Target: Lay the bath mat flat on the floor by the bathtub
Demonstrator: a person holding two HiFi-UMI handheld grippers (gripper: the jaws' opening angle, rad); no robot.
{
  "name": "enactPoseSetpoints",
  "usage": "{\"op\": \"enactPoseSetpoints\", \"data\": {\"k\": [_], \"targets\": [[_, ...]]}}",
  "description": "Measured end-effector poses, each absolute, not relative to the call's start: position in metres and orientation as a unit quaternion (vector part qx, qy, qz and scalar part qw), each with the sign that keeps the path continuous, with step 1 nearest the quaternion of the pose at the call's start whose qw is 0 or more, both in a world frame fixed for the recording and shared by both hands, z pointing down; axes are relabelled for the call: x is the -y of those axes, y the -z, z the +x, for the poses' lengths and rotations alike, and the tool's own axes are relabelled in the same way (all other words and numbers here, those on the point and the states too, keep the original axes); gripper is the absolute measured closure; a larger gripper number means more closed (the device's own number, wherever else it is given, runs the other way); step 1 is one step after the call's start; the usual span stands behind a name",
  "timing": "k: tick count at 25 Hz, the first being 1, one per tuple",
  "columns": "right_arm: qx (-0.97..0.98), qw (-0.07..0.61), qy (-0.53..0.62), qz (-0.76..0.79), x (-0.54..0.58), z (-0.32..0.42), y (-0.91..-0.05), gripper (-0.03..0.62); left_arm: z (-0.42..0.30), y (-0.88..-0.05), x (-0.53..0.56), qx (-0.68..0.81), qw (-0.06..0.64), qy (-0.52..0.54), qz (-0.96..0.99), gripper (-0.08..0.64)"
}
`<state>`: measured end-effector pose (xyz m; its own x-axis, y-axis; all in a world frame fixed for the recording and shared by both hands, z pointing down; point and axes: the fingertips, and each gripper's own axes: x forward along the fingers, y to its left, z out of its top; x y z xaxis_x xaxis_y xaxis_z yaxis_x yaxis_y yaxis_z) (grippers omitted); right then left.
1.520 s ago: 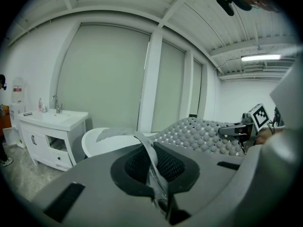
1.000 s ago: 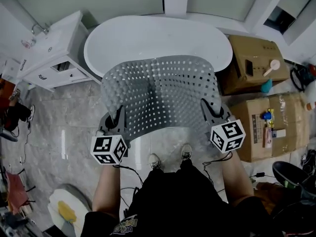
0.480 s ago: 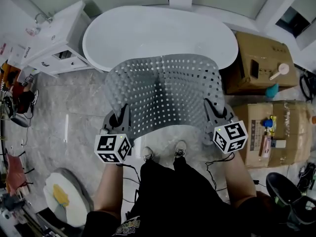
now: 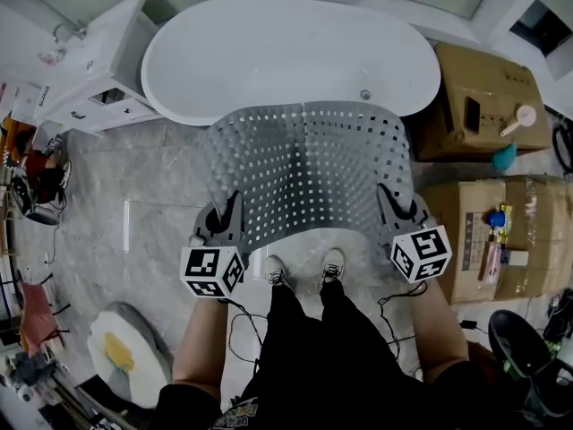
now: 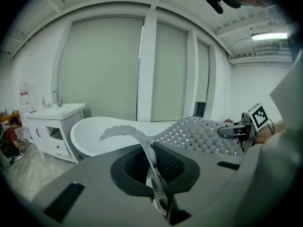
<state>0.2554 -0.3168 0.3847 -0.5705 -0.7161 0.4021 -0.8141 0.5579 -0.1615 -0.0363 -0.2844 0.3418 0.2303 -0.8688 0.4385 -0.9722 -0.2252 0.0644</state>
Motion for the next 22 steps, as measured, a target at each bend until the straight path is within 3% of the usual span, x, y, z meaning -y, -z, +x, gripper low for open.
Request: {"op": "enactPoseSetpoints", "data": {"k": [16, 22], "targets": [[0.843, 0.181, -0.198, 0.466, 0.319, 0.202, -0.508, 0.563, -0.093, -0.475, 0.308, 0.569, 0.193, -0.197, 0.775, 0.531], [0.843, 0.197, -0.193, 0.462, 0.331, 0.181, -0.557, 0.563, -0.108, -0.530, 0.320, 0.564, 0.173, -0.220, 0.777, 0.531]]}}
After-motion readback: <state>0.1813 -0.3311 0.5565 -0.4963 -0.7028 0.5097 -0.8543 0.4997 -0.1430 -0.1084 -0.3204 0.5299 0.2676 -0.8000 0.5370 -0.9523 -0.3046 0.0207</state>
